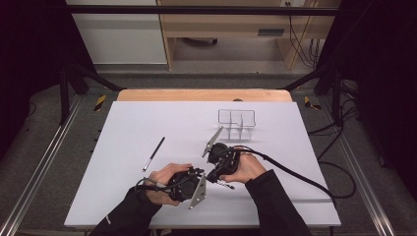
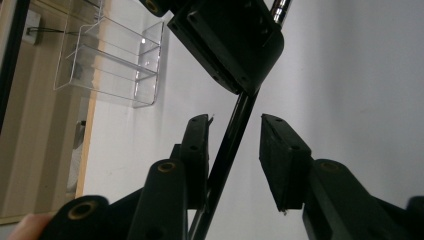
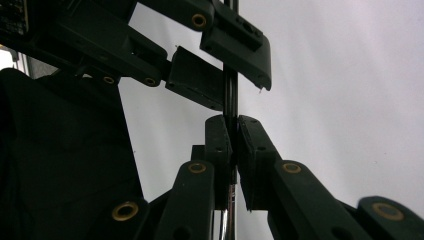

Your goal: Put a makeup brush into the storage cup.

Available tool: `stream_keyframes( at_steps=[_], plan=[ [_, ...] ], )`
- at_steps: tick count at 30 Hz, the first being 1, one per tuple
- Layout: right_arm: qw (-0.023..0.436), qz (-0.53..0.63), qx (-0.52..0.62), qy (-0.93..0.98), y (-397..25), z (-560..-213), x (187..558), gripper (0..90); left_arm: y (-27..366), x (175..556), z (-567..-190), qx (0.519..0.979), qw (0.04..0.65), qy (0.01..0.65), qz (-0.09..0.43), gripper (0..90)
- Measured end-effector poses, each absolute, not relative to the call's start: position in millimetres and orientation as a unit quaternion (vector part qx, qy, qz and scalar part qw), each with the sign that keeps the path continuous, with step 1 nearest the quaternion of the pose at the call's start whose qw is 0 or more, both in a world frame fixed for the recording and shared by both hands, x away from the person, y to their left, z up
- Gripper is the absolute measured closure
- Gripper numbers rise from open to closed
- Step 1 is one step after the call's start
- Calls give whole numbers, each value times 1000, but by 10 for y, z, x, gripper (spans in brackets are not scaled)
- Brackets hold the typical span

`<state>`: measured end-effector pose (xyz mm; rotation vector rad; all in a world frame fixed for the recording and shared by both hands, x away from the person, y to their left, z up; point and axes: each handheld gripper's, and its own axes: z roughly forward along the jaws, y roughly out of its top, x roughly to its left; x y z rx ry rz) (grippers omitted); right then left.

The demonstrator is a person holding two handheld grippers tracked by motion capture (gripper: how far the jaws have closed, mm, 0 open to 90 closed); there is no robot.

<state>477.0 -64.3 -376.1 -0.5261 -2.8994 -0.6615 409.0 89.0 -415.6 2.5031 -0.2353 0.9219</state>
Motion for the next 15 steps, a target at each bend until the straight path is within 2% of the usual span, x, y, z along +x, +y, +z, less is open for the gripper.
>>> stream_keyframes(
  at_steps=[6, 12, 13, 15],
  plan=[
    [64, -215, -171, -959, -632, -3773, 4765, 843, 877, 4078, -4164, 908, 217, -99, 343, 746],
    [66, -211, -168, -961, -626, -3783, 4766, 843, 861, 4069, -4186, 909, 206, -114, 345, 789],
    [65, -211, -168, -961, -627, -3782, 4767, 843, 837, 4098, -4172, 903, 208, -142, 349, 794],
    [66, -211, -168, -961, -629, -3779, 4769, 843, 854, 4065, -4189, 909, 202, -120, 346, 803]
  ],
)
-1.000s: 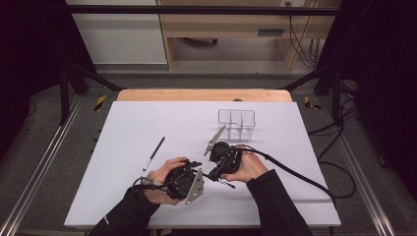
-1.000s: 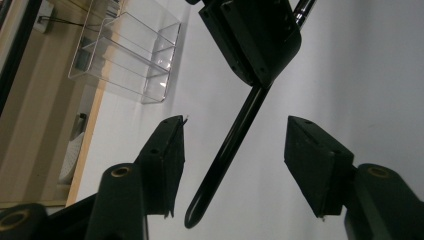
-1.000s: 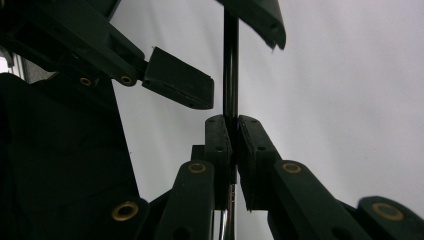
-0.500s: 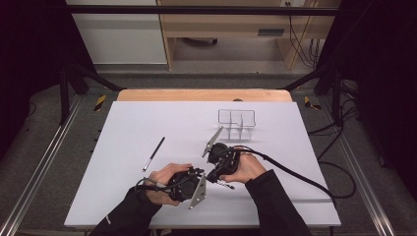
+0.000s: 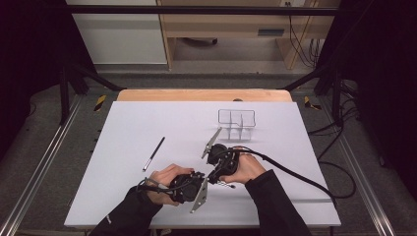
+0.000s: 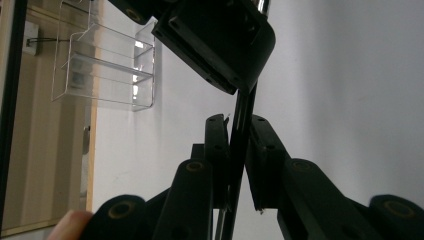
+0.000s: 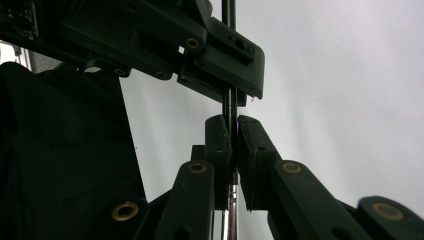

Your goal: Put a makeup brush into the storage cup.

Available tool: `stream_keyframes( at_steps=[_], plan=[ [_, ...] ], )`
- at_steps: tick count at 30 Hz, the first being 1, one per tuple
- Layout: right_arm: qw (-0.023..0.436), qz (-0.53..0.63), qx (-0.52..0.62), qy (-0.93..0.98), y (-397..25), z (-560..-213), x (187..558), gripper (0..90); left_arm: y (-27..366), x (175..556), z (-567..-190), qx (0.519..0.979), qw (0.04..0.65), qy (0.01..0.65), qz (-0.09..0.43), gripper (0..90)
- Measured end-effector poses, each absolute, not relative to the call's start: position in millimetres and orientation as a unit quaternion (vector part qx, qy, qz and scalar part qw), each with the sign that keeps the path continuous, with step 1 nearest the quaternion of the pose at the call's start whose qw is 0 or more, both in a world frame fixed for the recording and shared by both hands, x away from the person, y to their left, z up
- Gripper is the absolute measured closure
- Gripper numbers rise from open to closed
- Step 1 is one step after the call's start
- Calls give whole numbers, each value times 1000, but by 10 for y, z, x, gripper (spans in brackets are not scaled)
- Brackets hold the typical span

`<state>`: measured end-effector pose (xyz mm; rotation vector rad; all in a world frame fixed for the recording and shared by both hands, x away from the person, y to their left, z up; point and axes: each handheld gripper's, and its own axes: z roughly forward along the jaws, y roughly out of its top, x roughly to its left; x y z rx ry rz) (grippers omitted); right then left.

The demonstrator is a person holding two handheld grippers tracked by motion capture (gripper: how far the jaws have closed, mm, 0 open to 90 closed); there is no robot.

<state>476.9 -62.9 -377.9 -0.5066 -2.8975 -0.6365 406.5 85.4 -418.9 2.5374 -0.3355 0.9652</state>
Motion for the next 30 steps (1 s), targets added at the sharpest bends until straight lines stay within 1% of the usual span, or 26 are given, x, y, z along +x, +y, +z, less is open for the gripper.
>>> stream_keyframes(
  at_steps=[9, 16, 21, 30],
  plan=[
    [68, -211, -162, -961, -637, -3772, 4762, 841, 843, 4044, -4197, 910, 196, -131, 340, 829],
    [65, -218, -162, -960, -643, -3775, 4756, 829, 862, 4048, -4191, 912, 199, -125, 336, 831],
    [52, -242, -164, -955, -691, -3732, 4773, 761, 921, 4071, -4192, 914, 204, -107, 335, 831],
    [3, -303, -182, -936, -849, -3606, 4779, 671, 1034, 4107, -4199, 917, 219, -74, 325, 830]
  ],
)
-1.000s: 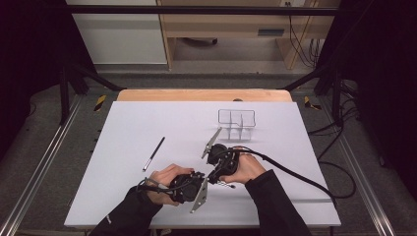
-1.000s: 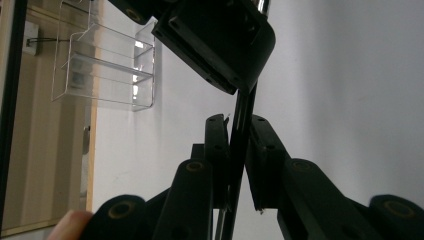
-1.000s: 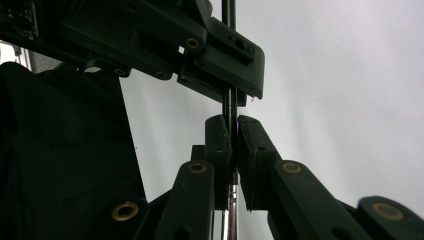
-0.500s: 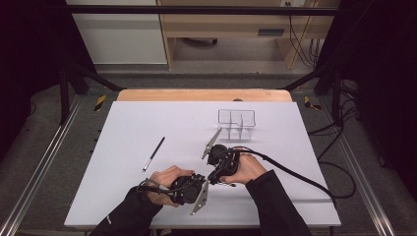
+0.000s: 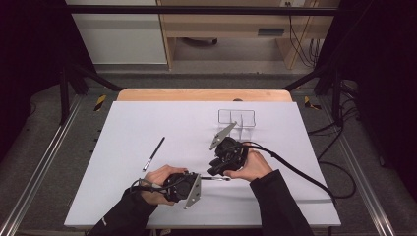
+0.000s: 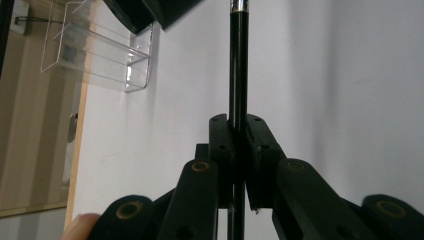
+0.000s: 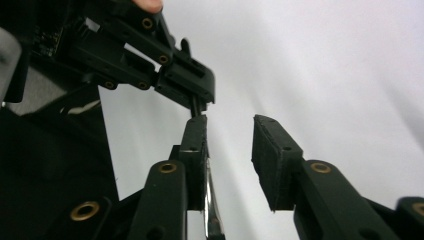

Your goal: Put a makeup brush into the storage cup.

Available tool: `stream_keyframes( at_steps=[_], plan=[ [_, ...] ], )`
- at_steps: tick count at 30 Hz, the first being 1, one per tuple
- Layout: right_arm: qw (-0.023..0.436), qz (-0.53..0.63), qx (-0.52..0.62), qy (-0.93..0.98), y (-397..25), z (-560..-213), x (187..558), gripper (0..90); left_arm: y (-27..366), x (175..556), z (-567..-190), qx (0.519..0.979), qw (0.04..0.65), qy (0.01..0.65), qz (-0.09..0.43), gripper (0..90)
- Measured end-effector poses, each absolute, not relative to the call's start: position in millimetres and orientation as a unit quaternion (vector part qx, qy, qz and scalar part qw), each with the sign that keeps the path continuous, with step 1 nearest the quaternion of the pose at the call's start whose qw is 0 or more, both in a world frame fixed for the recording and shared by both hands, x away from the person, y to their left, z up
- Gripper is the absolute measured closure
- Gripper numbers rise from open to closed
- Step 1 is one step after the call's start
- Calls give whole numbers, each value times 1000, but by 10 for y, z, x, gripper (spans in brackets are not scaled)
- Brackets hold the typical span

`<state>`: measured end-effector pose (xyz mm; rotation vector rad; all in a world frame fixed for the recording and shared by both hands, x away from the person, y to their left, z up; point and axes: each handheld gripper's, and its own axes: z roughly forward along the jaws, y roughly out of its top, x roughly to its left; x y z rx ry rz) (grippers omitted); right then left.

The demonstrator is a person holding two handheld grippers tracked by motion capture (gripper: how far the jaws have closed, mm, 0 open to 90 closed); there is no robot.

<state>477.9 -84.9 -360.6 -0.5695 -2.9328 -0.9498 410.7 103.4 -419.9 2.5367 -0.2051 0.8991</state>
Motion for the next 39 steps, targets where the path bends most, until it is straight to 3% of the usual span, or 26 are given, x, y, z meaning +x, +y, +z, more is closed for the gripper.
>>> stream_keyframes(
  at_steps=[20, 39],
  plan=[
    [-109, -421, -268, -859, -1264, -3519, 4767, 343, 1188, 4136, -4271, 917, 255, 3, 308, 830],
    [-128, -477, -315, -810, -1550, -3736, 4623, 175, 1212, 4199, -4339, 915, 276, 87, 281, 830]
  ],
)
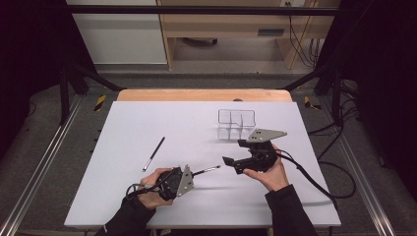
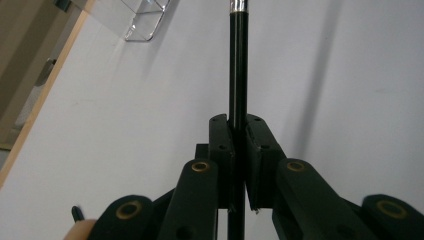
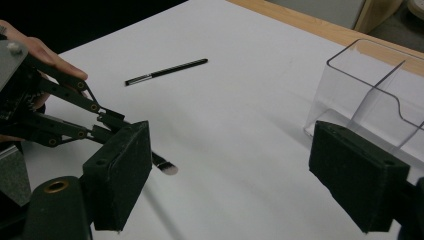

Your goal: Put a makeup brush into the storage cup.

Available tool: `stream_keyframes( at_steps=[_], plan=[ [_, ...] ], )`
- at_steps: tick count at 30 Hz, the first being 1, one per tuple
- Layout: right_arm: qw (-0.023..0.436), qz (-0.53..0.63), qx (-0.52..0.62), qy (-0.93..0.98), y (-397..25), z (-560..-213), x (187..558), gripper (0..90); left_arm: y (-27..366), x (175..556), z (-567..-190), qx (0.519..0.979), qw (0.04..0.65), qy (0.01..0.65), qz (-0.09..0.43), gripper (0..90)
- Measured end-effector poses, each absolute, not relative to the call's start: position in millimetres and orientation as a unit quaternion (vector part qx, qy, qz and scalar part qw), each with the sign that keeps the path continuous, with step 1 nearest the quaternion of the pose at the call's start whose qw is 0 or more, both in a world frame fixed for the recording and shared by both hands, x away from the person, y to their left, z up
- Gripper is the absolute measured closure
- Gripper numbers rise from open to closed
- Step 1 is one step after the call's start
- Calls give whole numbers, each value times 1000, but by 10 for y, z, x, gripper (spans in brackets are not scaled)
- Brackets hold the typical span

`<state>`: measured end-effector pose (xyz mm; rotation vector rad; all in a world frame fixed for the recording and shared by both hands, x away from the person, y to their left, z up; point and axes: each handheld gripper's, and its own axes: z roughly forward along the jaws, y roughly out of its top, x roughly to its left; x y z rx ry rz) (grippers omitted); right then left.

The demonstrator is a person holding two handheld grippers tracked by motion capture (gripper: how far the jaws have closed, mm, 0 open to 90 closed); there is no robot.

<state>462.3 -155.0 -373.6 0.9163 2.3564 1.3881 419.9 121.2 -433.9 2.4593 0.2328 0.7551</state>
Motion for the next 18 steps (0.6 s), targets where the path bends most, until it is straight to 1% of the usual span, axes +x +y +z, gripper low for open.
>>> stream_keyframes(
  at_steps=[12, 18],
  plan=[
    [120, 488, 336, 796, -1597, -3912, 4580, 140, 1274, 4263, -4332, 901, 315, 162, 251, 830],
    [127, 488, 340, 794, -1573, -3942, 4565, 123, 1308, 4284, -4340, 891, 332, 197, 240, 830]
  ],
)
